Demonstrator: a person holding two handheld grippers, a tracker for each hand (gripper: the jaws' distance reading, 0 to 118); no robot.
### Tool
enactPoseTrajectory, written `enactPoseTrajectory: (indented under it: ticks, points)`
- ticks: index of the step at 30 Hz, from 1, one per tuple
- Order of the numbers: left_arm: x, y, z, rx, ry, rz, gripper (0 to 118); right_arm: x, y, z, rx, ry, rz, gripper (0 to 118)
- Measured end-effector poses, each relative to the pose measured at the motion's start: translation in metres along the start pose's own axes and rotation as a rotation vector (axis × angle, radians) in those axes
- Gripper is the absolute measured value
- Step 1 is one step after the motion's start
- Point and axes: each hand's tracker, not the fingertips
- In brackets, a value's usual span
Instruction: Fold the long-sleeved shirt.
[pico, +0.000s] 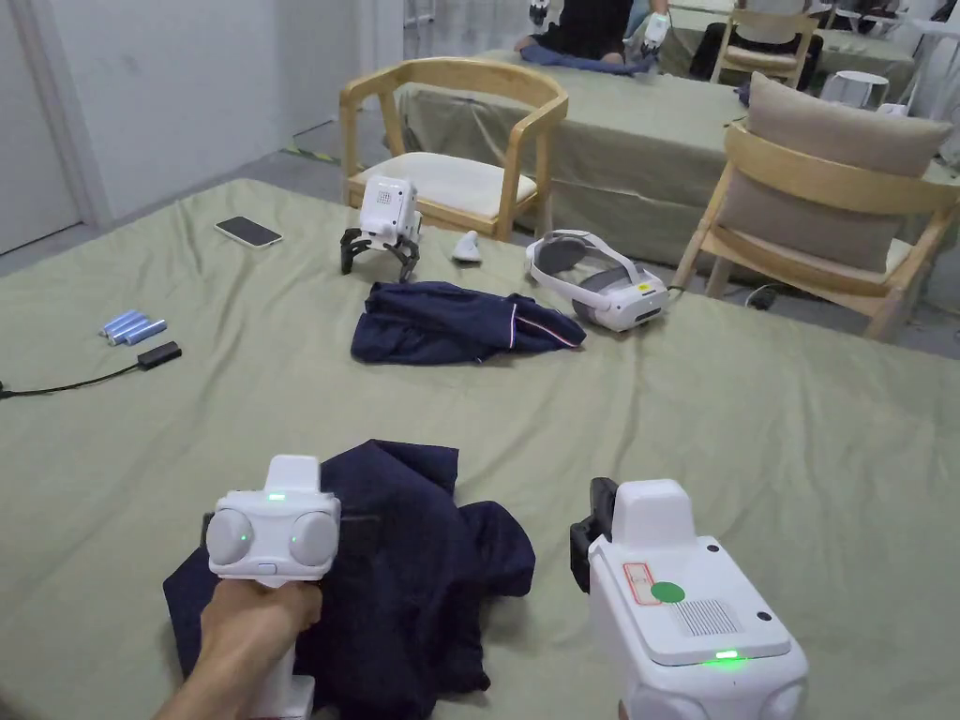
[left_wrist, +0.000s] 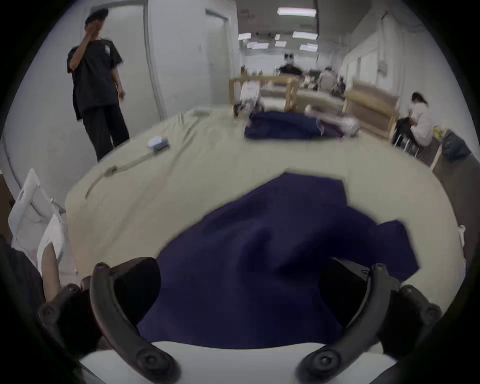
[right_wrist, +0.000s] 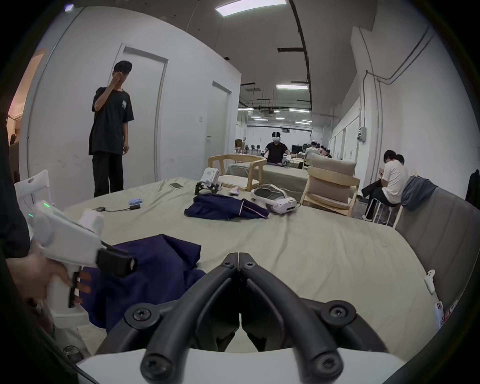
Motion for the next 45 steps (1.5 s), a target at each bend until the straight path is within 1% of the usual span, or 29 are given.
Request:
enactPoseTrajectory:
  ticks: [1,3,4,5,6,7,8,10,11,12,14,15,16,17,18,21,24,28,32,33,35,37,39,41,42,43,44,45]
  points:
    - [0.0,-0.006,-0.015,-0.078,0.0,0.015,110,0.001,0.0,0.0,-0.003,0.0,0.001,0]
    - [-0.005,-0.021,-0.039,-0.195,-0.061,0.056,102,0.002,-0.001,0.002,-0.009,-0.004,0.005,0]
    - [-0.006,-0.027,-0.039,-0.169,-0.03,0.03,99,0.003,-0.001,0.003,-0.009,-0.007,0.006,0]
    - [-0.001,-0.028,-0.026,-0.083,0.024,-0.05,95,0.004,0.0,0.005,-0.009,-0.013,0.009,0]
    - [0.004,-0.025,-0.019,-0.096,0.01,-0.063,87,0.006,0.0,0.007,-0.007,-0.014,0.014,0]
    - [0.005,-0.024,-0.011,-0.07,0.005,-0.044,66,0.008,0.0,0.007,-0.003,-0.019,0.02,0]
    - [0.004,-0.022,-0.008,-0.029,-0.037,-0.037,35,0.009,0.0,0.008,0.0,-0.023,0.022,0]
    - [0.0,-0.019,0.005,-0.006,-0.13,0.009,31,0.015,0.002,0.013,0.0,-0.025,0.018,0]
    - [-0.001,-0.02,0.014,0.02,-0.156,-0.007,30,0.018,0.003,0.016,0.011,-0.04,0.014,0]
    - [-0.002,-0.02,0.027,0.068,-0.172,-0.033,29,0.022,0.005,0.021,0.026,-0.072,0.014,0]
    - [-0.007,-0.017,0.06,0.152,-0.194,0.003,29,0.036,0.01,0.03,0.043,-0.064,0.0,0]
    - [-0.009,-0.012,0.078,0.211,-0.224,0.044,29,0.043,0.013,0.035,0.053,-0.07,-0.004,0]
    - [-0.004,-0.005,0.102,0.251,-0.256,0.053,29,0.051,0.015,0.042,0.07,-0.092,-0.002,0]
    - [0.0,0.002,0.119,0.329,-0.249,0.006,28,0.058,0.017,0.049,0.085,-0.113,-0.003,0]
    - [0.005,0.007,0.138,0.383,-0.263,0.011,28,0.067,0.02,0.057,0.1,-0.125,-0.013,0]
    - [0.029,0.024,0.185,0.482,-0.39,0.01,28,0.096,0.026,0.082,0.142,-0.179,-0.035,0]
    - [0.073,0.028,0.217,0.54,-0.469,-0.054,28,0.124,0.03,0.105,0.168,-0.236,-0.056,0]
    - [0.142,0.023,0.244,0.55,-0.614,-0.09,28,0.164,0.029,0.137,0.191,-0.329,-0.085,0]
    - [0.212,0.013,0.256,0.468,-0.747,-0.135,28,0.199,0.022,0.161,0.194,-0.408,-0.099,0]
    - [0.232,0.007,0.257,0.472,-0.768,-0.167,28,0.207,0.02,0.166,0.19,-0.421,-0.105,0]
    - [0.273,-0.008,0.253,0.451,-0.786,-0.225,28,0.222,0.014,0.172,0.185,-0.455,-0.12,0]
    - [0.315,-0.027,0.244,0.378,-0.809,-0.276,28,0.236,0.007,0.177,0.169,-0.486,-0.126,0]
    - [0.351,-0.049,0.226,0.292,-0.825,-0.298,28,0.246,-0.002,0.18,0.155,-0.512,-0.128,0]
    - [0.385,-0.072,0.206,0.215,-0.806,-0.344,30,0.256,-0.012,0.18,0.121,-0.537,-0.133,0]
    - [0.398,-0.087,0.196,0.195,-0.774,-0.347,34,0.26,-0.017,0.179,0.104,-0.542,-0.138,0]
    - [0.412,-0.1,0.19,0.173,-0.744,-0.451,50,0.265,-0.024,0.177,0.084,-0.546,-0.144,0]
    - [0.416,-0.105,0.186,0.152,-0.743,-0.461,70,0.268,-0.028,0.177,0.063,-0.551,-0.143,0]
    - [0.416,-0.109,0.185,0.123,-0.76,-0.436,89,0.27,-0.034,0.175,0.049,-0.56,-0.141,0]
